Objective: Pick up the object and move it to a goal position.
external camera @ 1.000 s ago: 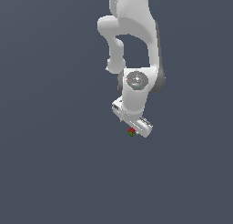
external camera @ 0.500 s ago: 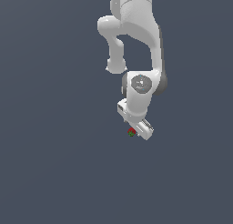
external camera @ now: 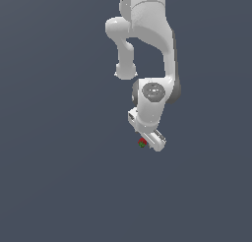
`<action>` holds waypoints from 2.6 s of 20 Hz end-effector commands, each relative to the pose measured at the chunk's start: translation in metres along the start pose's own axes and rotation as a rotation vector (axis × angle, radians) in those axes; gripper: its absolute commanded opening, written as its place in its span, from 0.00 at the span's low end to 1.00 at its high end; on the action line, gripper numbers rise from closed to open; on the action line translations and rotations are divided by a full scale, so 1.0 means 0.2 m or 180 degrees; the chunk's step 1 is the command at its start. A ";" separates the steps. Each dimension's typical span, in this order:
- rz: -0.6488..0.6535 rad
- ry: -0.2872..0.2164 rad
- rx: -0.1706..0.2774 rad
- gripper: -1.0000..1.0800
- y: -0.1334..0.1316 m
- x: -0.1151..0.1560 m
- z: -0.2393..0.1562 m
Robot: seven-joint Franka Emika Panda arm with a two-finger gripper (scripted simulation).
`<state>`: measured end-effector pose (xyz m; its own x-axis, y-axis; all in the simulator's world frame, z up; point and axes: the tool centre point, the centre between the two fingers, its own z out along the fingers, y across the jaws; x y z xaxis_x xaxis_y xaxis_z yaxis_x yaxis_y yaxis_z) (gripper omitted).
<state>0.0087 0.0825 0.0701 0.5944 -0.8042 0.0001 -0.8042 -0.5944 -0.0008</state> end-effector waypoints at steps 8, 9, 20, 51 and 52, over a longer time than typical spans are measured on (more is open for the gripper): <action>0.0012 -0.0001 -0.0003 0.96 0.01 0.00 0.20; 0.0012 -0.0001 -0.0003 0.96 0.01 0.00 0.22; 0.0014 -0.0001 -0.0002 0.00 0.00 0.00 0.24; 0.0016 -0.0002 -0.0002 0.00 0.29 0.65 -0.70; 0.0016 -0.0002 -0.0002 0.00 0.31 0.69 -0.75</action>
<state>0.0384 -0.0534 0.2051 0.5899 -0.8074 -0.0003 -0.8074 -0.5899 -0.0007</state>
